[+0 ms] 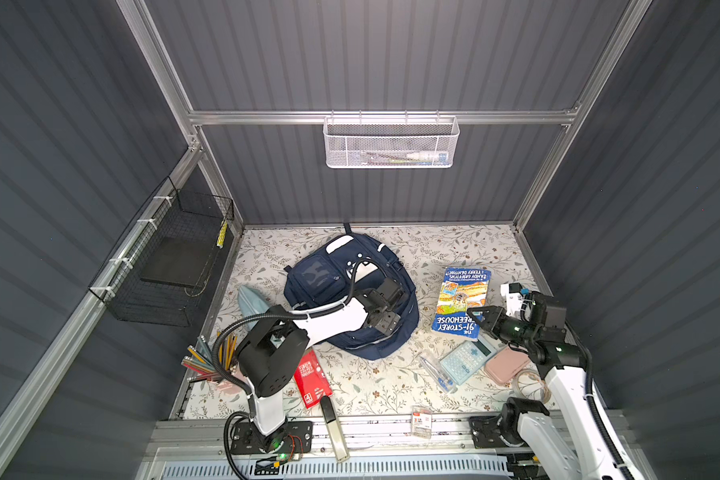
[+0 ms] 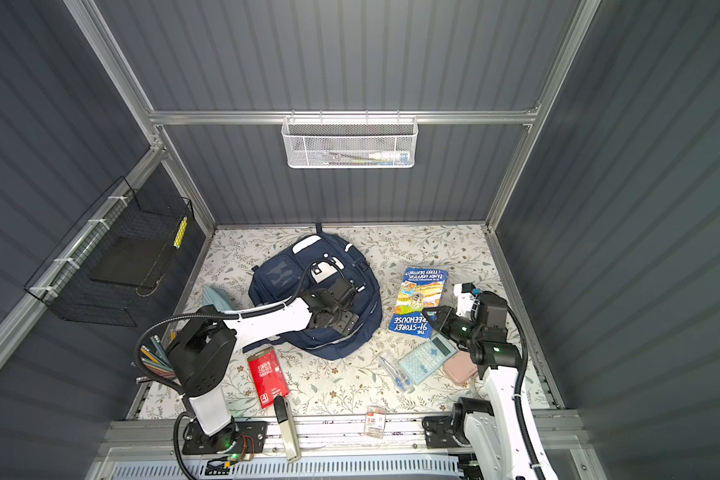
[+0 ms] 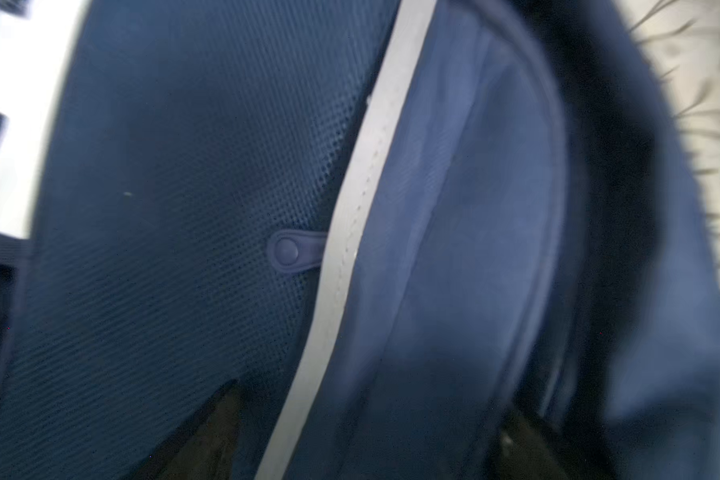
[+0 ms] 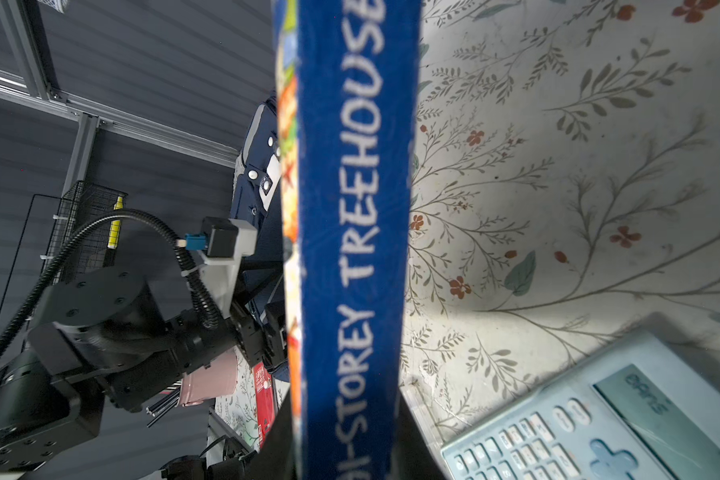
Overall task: Pack the student bag
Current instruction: 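Lift the blue book with the right gripper while left holds the bag open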
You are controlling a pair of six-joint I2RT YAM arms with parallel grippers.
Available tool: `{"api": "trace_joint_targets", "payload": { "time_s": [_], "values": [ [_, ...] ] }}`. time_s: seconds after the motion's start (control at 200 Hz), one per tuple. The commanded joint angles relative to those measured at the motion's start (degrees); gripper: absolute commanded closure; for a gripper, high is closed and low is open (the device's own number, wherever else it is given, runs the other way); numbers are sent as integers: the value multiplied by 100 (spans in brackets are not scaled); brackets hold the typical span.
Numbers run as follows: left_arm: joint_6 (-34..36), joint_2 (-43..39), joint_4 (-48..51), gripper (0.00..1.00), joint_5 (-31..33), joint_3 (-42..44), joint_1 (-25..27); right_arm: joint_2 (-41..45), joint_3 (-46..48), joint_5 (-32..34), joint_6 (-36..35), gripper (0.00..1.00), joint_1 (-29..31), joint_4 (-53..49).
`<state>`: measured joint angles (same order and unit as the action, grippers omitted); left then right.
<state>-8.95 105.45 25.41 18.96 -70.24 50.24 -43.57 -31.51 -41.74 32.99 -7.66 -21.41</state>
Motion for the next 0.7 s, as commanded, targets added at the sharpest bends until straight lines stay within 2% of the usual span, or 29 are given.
{"api": "trace_joint_targets", "payload": {
  "time_s": [0.0, 0.045, 0.065, 0.095, 0.115, 0.145, 0.255, 0.345, 0.45, 0.54, 0.695],
  "values": [
    [81, 216, 71, 11, 175, -164, 40, 20, -91, -153, -35, 100, 25, 382],
    [38, 212, 125, 25, 123, -230, 45, -13, -31, -155, 46, 100, 28, 470],
    [27, 180, 151, 36, 81, -266, 41, -19, 7, -178, 97, 100, 28, 527],
    [11, 99, 186, 67, 35, -325, 41, -34, 73, -222, 187, 100, 45, 654],
    [0, 40, 223, 84, 23, -372, 40, -38, 118, -244, 248, 100, 60, 741],
    [-27, -56, 309, 100, -14, -477, 45, -42, 188, -268, 361, 100, 99, 884],
    [-21, -414, 811, 100, -95, -1014, -52, -33, 391, -198, 755, 100, 432, 1400],
    [-54, -779, 1075, 100, -402, -1443, -276, -88, 440, -59, 1032, 100, 833, 1789],
    [-42, -1165, 1210, 100, -803, -1673, -656, -149, 565, 207, 1467, 100, 1319, 2355],
    [-3, -1341, 1334, 100, -820, -1844, -875, -280, 764, 410, 1975, 100, 1599, 2952],
    [-21, -1504, 1355, 100, -1239, -2044, -975, -887, 582, 871, 2158, 100, 2385, 3540]
  ]
}}
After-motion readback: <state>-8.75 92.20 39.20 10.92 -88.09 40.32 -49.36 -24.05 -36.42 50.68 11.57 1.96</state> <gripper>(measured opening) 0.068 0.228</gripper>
